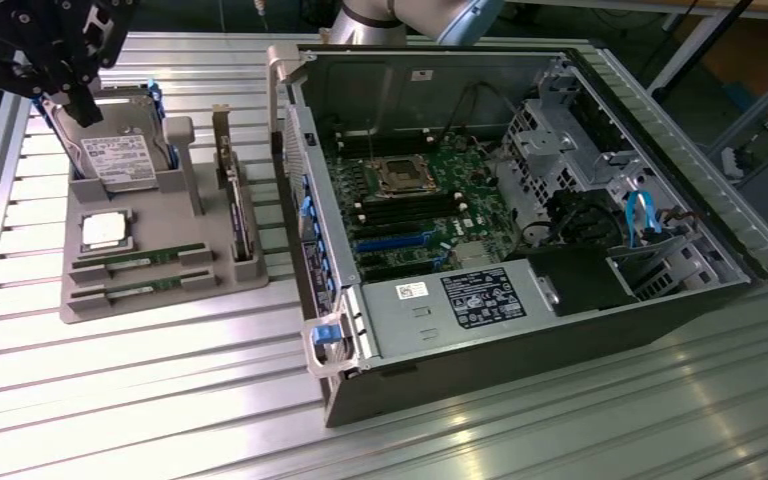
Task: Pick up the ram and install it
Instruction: 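Pick up the ram and move it above insertion slot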
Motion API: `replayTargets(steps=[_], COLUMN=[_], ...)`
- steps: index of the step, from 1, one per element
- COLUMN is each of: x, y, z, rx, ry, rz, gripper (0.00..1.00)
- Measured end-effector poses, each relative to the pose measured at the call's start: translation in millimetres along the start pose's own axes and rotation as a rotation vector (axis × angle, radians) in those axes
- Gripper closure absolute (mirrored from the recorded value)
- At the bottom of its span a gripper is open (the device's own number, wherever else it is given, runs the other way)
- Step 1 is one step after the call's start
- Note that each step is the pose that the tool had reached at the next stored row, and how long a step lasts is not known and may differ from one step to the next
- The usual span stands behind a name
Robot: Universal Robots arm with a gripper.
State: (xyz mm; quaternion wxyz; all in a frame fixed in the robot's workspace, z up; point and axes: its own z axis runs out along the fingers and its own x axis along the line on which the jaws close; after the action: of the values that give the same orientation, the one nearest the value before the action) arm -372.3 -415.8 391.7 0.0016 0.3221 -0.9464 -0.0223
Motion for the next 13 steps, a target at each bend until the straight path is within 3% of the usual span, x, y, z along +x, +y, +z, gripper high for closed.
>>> replayTargets(steps=[13], x=[0.0], y=[0.0], z=[0.0], rx=[-0.0028], ry=[0.0106], rz=[-0.244], gripper=[0.90])
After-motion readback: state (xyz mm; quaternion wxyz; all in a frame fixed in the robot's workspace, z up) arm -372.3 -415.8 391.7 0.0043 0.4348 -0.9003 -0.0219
